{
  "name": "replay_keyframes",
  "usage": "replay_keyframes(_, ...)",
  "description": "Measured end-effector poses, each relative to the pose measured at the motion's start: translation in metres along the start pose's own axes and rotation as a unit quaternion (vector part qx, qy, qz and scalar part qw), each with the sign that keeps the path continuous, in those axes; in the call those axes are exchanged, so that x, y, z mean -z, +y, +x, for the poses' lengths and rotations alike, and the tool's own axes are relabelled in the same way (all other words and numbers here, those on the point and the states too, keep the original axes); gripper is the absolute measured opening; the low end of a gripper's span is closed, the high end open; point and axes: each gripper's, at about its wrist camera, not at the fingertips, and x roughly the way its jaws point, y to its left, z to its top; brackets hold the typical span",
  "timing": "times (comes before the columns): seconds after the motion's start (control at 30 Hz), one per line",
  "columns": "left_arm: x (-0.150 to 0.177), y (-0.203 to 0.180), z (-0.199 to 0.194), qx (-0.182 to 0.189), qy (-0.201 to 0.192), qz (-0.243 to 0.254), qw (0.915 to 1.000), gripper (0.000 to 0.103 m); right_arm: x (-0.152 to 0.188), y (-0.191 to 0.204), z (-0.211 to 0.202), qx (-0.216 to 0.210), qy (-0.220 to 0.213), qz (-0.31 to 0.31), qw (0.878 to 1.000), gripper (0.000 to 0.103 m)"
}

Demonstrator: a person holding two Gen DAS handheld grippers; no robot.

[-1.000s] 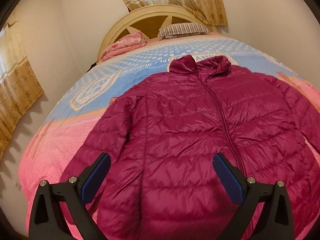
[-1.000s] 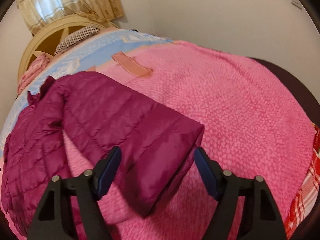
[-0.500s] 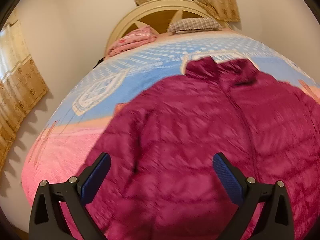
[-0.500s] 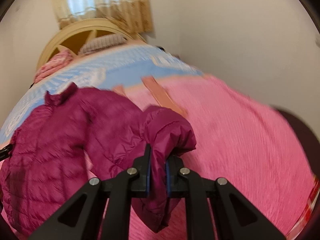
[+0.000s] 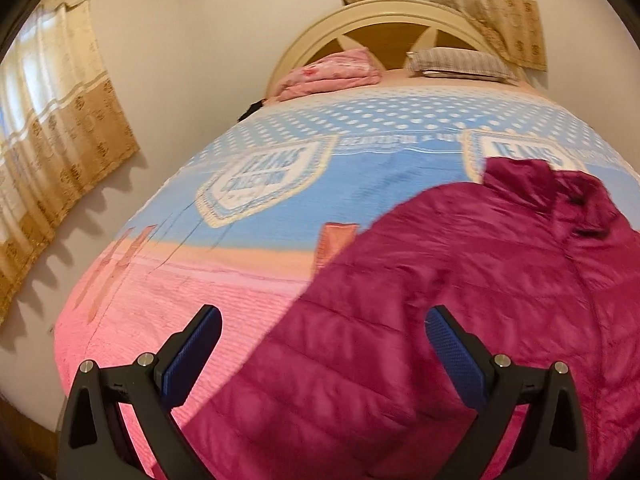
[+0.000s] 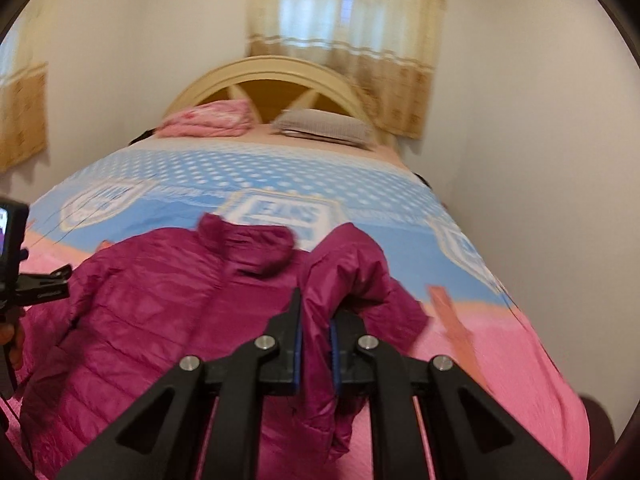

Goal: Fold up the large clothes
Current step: 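Fold the held sleeve across the jacket body and open the right tool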

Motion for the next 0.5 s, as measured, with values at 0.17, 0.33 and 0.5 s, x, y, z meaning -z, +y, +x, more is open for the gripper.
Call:
replay_keyframes(0.17,0.002,0.028,0.03,-0.03,0.014,-0.015,0.9993,0.102,-0.002,0.067,0.051,-0.023,0.006,-0.05,0.998,0.011)
replay_keyframes(0.33,0.01,0.051,0.056,-0.056,0.03,-0.022,0.9978,0.102,0.004,0.126,0.097,-0.05,0.022,-0.075,0.996,0.01)
replay_keyframes(0.5,0.018,0.068,0.07,-0.079,0.035,-0.035,0.9957,0.102,0.023,0.16,0.122,-0.083,0.056,-0.109,0.989,0.01)
